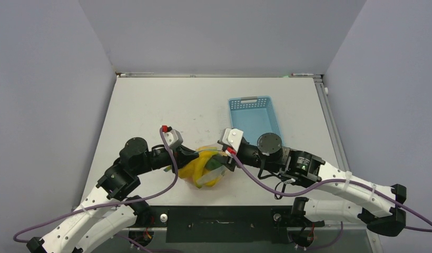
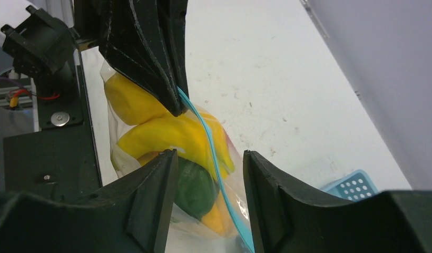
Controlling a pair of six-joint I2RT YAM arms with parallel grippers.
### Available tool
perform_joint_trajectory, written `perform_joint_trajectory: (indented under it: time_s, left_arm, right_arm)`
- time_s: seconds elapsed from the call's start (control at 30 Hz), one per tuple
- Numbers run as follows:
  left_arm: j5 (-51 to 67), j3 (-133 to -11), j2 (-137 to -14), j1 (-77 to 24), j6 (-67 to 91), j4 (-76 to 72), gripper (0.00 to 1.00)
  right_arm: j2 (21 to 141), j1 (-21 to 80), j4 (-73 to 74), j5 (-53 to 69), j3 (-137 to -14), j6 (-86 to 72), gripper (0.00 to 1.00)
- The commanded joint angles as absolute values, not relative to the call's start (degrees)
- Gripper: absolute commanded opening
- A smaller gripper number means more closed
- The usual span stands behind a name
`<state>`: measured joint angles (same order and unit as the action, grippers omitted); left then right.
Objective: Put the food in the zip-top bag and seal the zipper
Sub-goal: Place the zipper food storage bag at the center of the board.
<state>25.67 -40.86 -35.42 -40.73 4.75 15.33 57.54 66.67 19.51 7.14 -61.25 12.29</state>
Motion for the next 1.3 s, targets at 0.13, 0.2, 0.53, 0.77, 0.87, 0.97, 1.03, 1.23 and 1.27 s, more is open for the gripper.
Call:
perform_joint_trajectory:
  time_s: [0.13,0.2,0.53,0.77,0.87,0.97,1.03,1.23,1.27]
  left_arm:
    - [18.5,-43.2,-34.8,-39.0,4.8,10.3,0.00]
    - [16.0,-44.0,-35.3,-38.8,4.6,10.2,0.00]
    - [2.1,-53.9,-43.2,-38.3,-3.3,15.1,0.00]
    - [-7.9,-55.6,-46.9,-36.7,-9.8,11.7,0.00]
    - [-9.6,-55.9,-49.7,-35.3,-13.4,9.0,0.00]
    - [-10.7,-56.3,-52.7,-34.4,-18.1,7.7,0.00]
    - [-11.3,-55.3,-54.5,-34.2,-21.0,5.8,0.00]
    - [-11.1,-54.2,-61.2,-33.1,-22.9,2.6,0.00]
    - [-10.4,-54.3,-62.3,-33.1,-22.5,2.7,0.00]
  right_arm:
    - [50.0,66.2,14.8,-4.1,-58.9,11.1,0.54]
    - [48.7,66.2,14.7,-6.7,-58.5,10.5,0.55]
    - [43.5,66.2,14.2,-14.3,-54.1,7.9,0.61]
    - [39.8,66.1,12.4,-22.4,-51.0,7.6,0.71]
    - [38.3,66.1,11.5,-23.5,-49.6,7.3,0.75]
    - [36.9,66.1,11.9,-24.6,-49.1,7.1,0.78]
    - [36.0,66.0,12.0,-24.8,-48.9,7.0,0.79]
    - [33.5,66.0,12.0,-24.6,-48.2,6.6,0.83]
    - [33.4,66.0,12.3,-24.6,-48.3,6.5,0.84]
